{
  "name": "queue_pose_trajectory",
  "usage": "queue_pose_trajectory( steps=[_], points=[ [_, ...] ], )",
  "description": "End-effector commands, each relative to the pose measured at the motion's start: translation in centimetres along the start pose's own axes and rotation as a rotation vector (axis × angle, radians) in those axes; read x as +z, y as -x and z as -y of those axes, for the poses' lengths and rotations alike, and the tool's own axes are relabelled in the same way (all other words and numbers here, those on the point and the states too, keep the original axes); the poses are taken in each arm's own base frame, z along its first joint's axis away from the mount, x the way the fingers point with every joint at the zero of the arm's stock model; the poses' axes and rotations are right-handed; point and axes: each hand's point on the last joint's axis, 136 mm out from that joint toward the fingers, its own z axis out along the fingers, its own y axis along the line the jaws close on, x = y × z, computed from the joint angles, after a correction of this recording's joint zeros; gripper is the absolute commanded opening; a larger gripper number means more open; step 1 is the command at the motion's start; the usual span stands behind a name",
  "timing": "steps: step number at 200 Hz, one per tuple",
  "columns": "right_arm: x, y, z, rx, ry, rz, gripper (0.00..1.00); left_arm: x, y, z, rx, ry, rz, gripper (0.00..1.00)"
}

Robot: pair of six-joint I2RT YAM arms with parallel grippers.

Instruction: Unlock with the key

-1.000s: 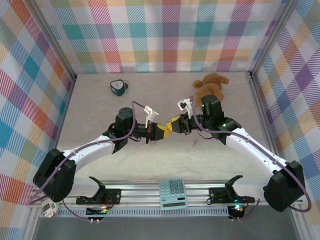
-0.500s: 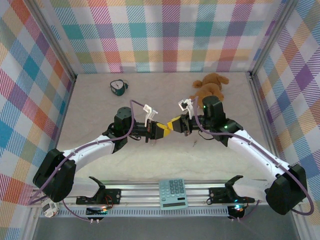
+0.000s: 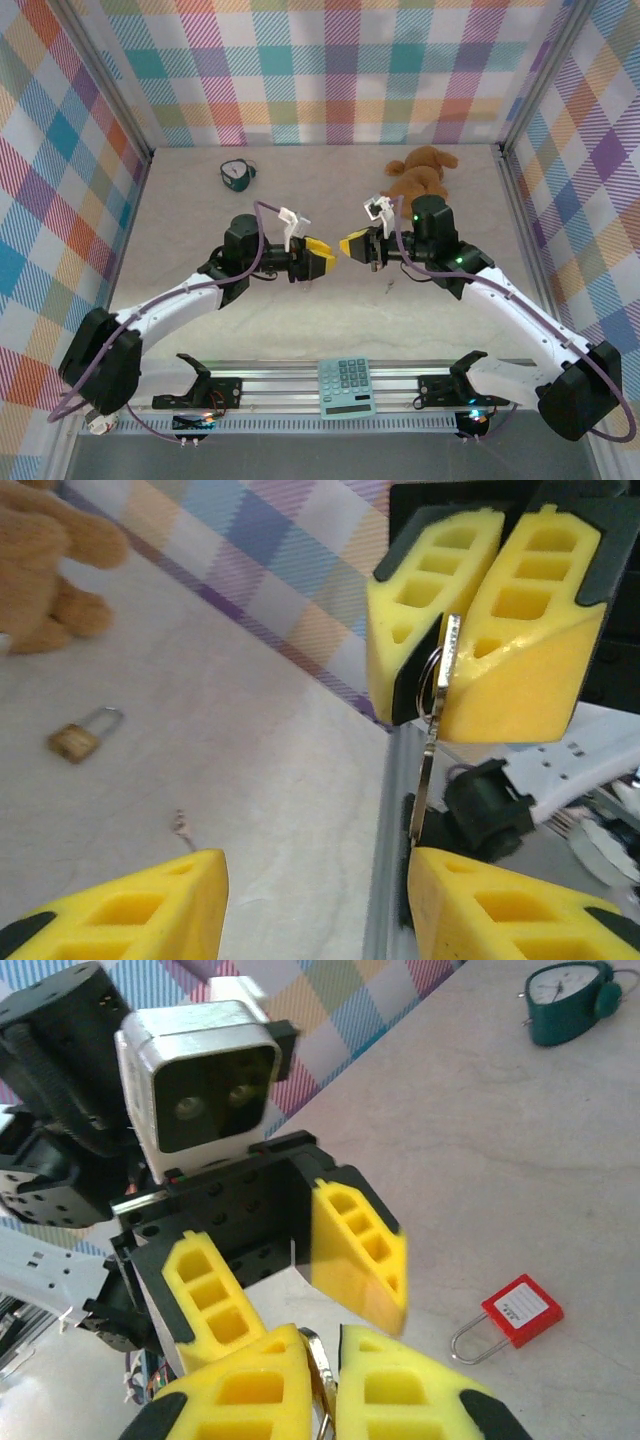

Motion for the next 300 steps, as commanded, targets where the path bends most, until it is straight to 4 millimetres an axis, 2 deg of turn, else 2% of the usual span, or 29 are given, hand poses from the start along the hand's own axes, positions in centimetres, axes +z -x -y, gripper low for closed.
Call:
queue_pose_trajectory(
  steps=[1, 6, 32, 48, 64, 77, 89, 101, 109, 114, 116, 134, 135, 144, 168, 185, 205, 240, 273, 300],
  points=[
    [-0.6, 0.1, 0.8, -0.022, -0.076, 0.03, 0.0, -2.6, 1.2, -2.7, 0.063, 0.251, 0.065, 0.63],
    [-0.6, 0.1, 1.0, -0.023, -0.091, 0.032, 0.0, -3.3, 1.6, -3.0, 0.069, 0.3, 0.088, 0.7],
    [-0.8, -0.1, 2.0, -0.015, -0.14, 0.045, 0.0, -6.5, 3.7, -4.6, 0.09, 0.512, 0.207, 0.76],
    [-0.7, -0.6, 2.5, 0.001, -0.156, 0.048, 0.0, -7.8, 3.9, -5.6, 0.054, 0.612, 0.215, 0.8],
    [-0.6, -1.0, 2.8, 0.018, -0.166, 0.049, 0.0, -8.0, 3.4, -5.9, 0.033, 0.638, 0.171, 0.86],
    [-0.6, -1.6, 3.3, 0.029, -0.181, 0.044, 0.0, -7.8, 2.8, -6.6, 0.029, 0.66, 0.145, 0.84],
    [-0.7, -2.0, 3.5, 0.033, -0.194, 0.04, 0.0, -8.0, 2.7, -7.8, -0.002, 0.694, 0.193, 0.82],
    [-0.9, -2.4, 3.7, 0.034, -0.205, 0.033, 0.0, -8.0, 2.3, -8.9, -0.043, 0.726, 0.2, 0.67],
    [-1.0, -2.6, 3.8, 0.032, -0.214, 0.031, 0.0, -8.0, 1.5, -10.0, -0.09, 0.781, 0.146, 0.54],
    [-1.1, -2.7, 4.0, 0.033, -0.223, 0.03, 0.0, -7.9, 0.8, -10.8, -0.117, 0.815, 0.095, 0.5],
    [-1.1, -2.8, 4.0, 0.033, -0.227, 0.027, 0.0, -7.8, 1.1, -10.9, -0.118, 0.819, 0.094, 0.48],
    [-1.4, -3.2, 4.4, 0.028, -0.255, 0.014, 0.0, -7.2, -1.4, -13.0, -0.214, 0.92, -0.116, 0.4],
    [-1.4, -3.3, 4.5, 0.029, -0.257, 0.012, 0.0, -7.3, -2.0, -13.2, -0.227, 0.931, -0.142, 0.4],
    [-1.5, -3.6, 4.7, 0.03, -0.273, -0.001, 0.0, -7.3, -3.5, -13.8, -0.273, 0.973, -0.253, 0.41],
    [-1.9, -4.2, 5.6, 0.025, -0.326, -0.019, 0.0, -6.7, -5.9, -14.5, -0.286, 1.062, -0.474, 0.49],
    [-2.0, -4.7, 6.2, 0.025, -0.354, -0.023, 0.0, -5.7, -7.7, -14.9, -0.297, 1.089, -0.605, 0.62],
    [-2.0, -5.1, 6.7, 0.031, -0.372, -0.029, 0.0, -4.5, -9.3, -15.2, -0.299, 1.119, -0.721, 0.66],
    [-2.4, -5.5, 7.1, 0.037, -0.399, -0.024, 0.0, -2.3, -11.3, -15.8, -0.326, 1.095, -0.809, 0.67],
    [-2.9, -5.8, 7.0, 0.034, -0.412, -0.023, 0.0, -2.1, -12.9, -16.4, -0.35, 1.099, -0.893, 0.61],
    [-3.0, -5.9, 7.2, 0.032, -0.42, -0.015, 0.0, -1.0, -13.4, -16.3, -0.384, 1.052, -0.891, 0.61]
  ],
)
